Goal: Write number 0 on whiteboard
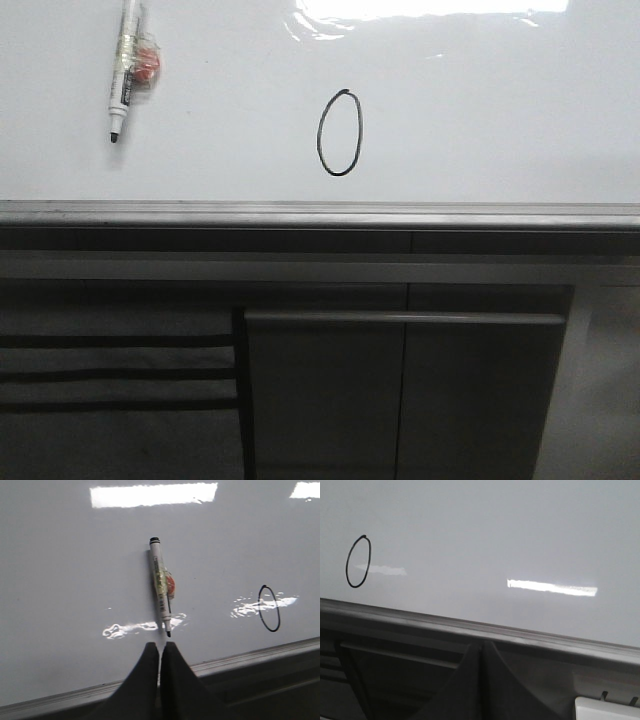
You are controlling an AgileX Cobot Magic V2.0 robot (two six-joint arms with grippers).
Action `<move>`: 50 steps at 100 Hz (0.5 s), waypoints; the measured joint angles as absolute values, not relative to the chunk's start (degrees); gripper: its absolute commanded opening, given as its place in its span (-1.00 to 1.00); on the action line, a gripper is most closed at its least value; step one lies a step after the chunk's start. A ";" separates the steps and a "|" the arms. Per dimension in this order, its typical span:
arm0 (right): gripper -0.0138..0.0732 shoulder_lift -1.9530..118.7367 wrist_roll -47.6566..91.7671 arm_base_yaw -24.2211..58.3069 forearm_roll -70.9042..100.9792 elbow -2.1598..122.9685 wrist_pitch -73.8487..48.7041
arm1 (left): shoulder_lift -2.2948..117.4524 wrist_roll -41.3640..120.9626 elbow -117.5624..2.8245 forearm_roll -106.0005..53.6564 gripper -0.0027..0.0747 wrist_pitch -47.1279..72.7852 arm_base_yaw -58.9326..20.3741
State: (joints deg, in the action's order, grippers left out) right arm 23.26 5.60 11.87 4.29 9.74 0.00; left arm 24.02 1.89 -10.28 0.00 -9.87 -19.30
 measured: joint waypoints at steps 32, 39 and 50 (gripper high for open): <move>-0.85 23.26 5.60 11.87 4.29 8.59 0.00 | 7.31 2.18 -0.34 -1.29 -0.98 -8.86 -8.35; -0.85 23.26 5.60 11.87 4.29 8.59 0.00 | 4.62 2.18 -0.24 -2.39 -0.98 -8.47 -7.54; -0.85 23.26 5.60 11.87 4.29 8.59 0.00 | 0.75 2.18 -0.24 -2.98 -0.98 -7.68 -6.99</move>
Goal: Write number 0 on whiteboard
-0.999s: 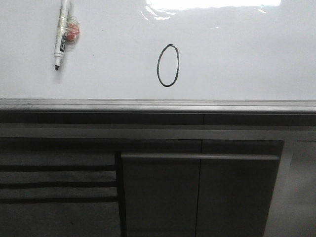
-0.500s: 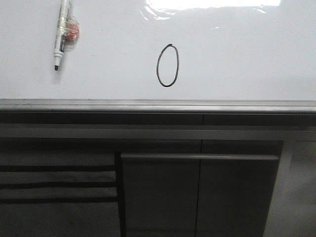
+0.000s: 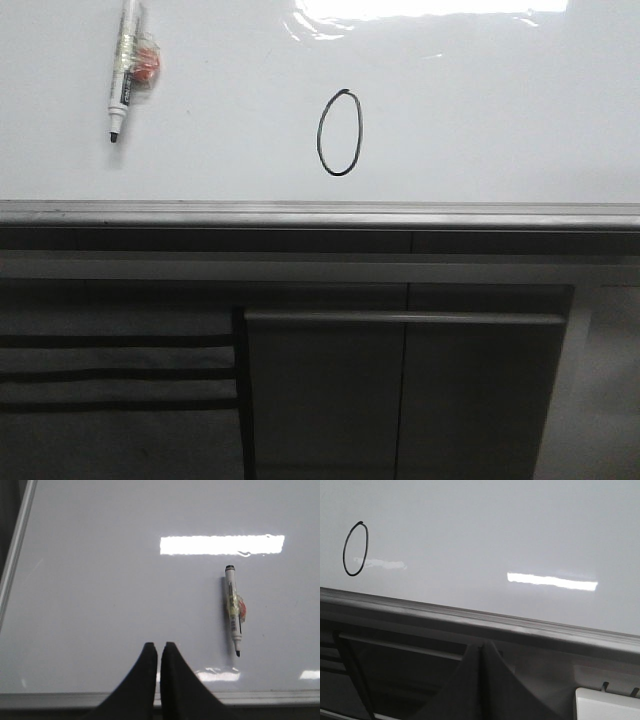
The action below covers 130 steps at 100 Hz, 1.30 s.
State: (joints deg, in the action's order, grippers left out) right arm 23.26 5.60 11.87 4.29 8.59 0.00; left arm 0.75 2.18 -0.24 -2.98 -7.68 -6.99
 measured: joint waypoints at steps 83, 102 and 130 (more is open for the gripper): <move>-0.85 22.59 5.60 11.87 4.29 8.07 0.36 | -0.25 2.18 -0.24 -3.06 -0.98 -7.44 -6.95; -0.85 11.37 5.60 6.80 4.34 2.96 0.60 | -0.25 2.18 -0.24 -3.06 -0.98 -7.44 -6.95; -0.85 -0.47 5.60 1.40 5.89 -0.52 1.34 | -0.25 2.18 -0.24 -3.06 -0.98 -7.32 -6.95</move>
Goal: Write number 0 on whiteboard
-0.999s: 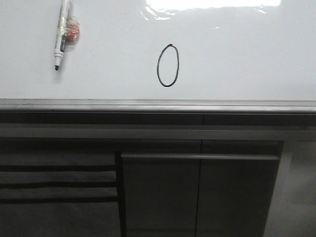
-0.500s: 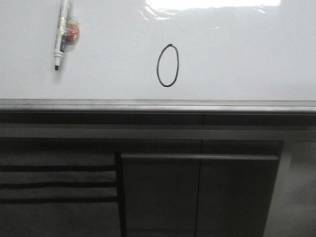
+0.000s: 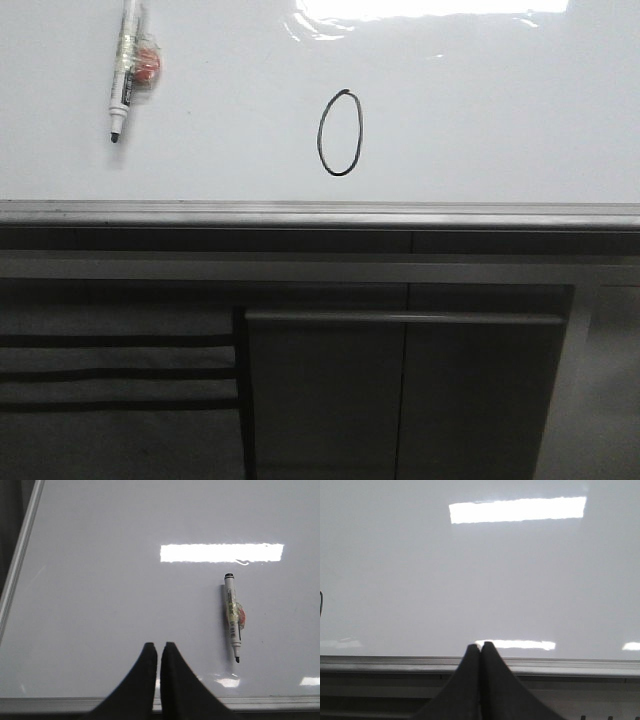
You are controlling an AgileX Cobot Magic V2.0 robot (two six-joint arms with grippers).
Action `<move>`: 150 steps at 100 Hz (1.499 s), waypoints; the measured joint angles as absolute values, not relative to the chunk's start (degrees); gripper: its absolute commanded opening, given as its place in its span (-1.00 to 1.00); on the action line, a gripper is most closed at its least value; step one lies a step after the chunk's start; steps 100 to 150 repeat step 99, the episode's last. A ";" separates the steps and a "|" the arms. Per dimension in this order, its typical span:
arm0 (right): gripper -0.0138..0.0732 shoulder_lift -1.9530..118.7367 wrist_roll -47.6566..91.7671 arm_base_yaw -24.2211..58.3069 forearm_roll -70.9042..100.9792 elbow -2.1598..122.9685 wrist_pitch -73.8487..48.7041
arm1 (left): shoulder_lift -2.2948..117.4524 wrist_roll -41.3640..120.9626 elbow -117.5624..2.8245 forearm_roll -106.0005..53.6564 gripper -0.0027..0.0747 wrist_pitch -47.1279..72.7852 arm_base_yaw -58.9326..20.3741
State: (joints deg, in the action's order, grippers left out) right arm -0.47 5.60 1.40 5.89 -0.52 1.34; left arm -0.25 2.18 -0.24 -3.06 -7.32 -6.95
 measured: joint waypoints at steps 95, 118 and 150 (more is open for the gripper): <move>-0.85 -0.47 -12.17 1.40 -11.00 -0.52 3.94 | -0.25 2.18 -0.24 -3.06 -0.98 -7.32 -6.95; -0.85 -0.47 -12.24 1.40 -11.09 -0.52 3.97 | -0.25 2.18 -0.24 -3.06 -0.98 -7.32 -6.95; -0.85 -0.47 -12.24 1.40 -11.09 -0.52 3.97 | -0.25 2.18 -0.24 -3.06 -0.98 -7.32 -6.95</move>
